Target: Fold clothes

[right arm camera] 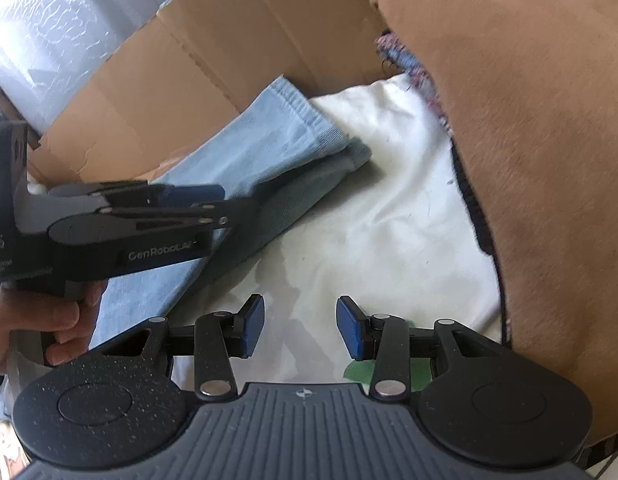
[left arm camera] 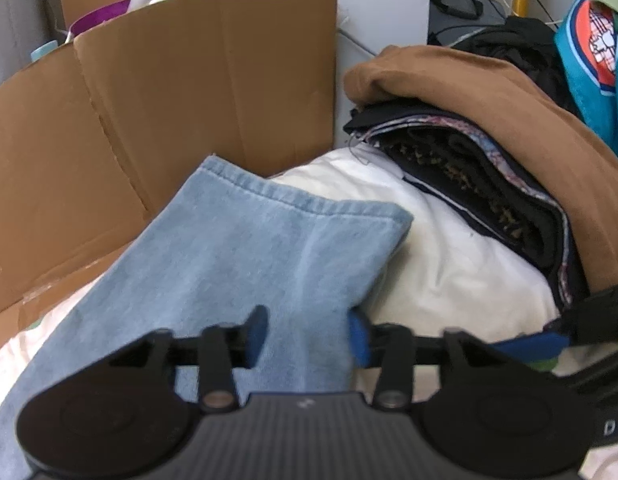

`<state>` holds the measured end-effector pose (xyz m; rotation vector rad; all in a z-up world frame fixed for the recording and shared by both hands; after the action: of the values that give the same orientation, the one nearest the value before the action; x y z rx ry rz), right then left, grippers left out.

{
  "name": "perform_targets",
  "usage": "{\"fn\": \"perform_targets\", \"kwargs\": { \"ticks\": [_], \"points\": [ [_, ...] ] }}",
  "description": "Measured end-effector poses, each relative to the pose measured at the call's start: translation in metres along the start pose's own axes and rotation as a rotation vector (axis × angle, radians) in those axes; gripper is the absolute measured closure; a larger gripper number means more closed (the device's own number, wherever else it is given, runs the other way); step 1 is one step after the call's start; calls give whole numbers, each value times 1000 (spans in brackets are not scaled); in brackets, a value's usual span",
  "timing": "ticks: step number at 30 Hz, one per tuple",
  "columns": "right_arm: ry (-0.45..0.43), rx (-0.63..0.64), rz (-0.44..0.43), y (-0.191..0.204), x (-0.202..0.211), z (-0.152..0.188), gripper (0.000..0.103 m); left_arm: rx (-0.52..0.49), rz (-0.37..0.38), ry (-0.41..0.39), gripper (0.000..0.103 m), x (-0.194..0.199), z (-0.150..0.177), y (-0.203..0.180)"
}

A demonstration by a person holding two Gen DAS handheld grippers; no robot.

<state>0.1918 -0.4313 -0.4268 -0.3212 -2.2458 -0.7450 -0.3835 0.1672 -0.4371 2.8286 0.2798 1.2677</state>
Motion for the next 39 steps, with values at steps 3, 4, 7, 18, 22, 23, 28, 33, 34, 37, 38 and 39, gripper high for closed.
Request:
{"fn": "perform_targets", "kwargs": {
  "ticks": [3,4,7,18,22,23,28,33,34,37,38,39],
  "points": [
    [5,4,-1,-1,-3,-1,56,-1,2,6,52,-5,3,0],
    [5,5,0,-1,-4,-3,56,-5,-3,6,52,-6,4,0],
    [-7,14,1,-3,-5,-8,56,11,-1,-16,61,-4,1,3],
    [-83,110,-24,14,-23,-51,56,95,76,-44,98,10,-20,22],
    [-90,157,-5,19,-35,-71,56,112,111,-40,98,9,-24,29],
    [-87,159,-4,19,-38,-75,56,108,114,-39,98,9,-24,29],
    [-56,173,-7,20,-56,-81,57,107,128,-25,99,5,-25,32],
    [-9,188,-1,12,-63,-63,58,95,138,-25,99,4,-26,31],
    [-11,194,-2,10,-62,-59,58,94,140,-24,99,4,-26,30],
    [-8,207,7,8,-55,-51,58,92,147,-16,99,1,-27,28],
    [-7,209,15,8,-53,-48,58,92,150,-12,99,0,-27,27],
    [-8,210,22,7,-51,-46,58,87,152,-8,99,-1,-27,25]
  ]
}}
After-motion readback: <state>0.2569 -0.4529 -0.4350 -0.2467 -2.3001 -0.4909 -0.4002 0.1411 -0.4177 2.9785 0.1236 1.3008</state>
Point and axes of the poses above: each gripper's, at about its wrist camera, not at the fingertips, and x roughly against the way its jaws point, y to its left, z to its underside, the point moved 2 cm from there along -x, roughly the way its jaws point
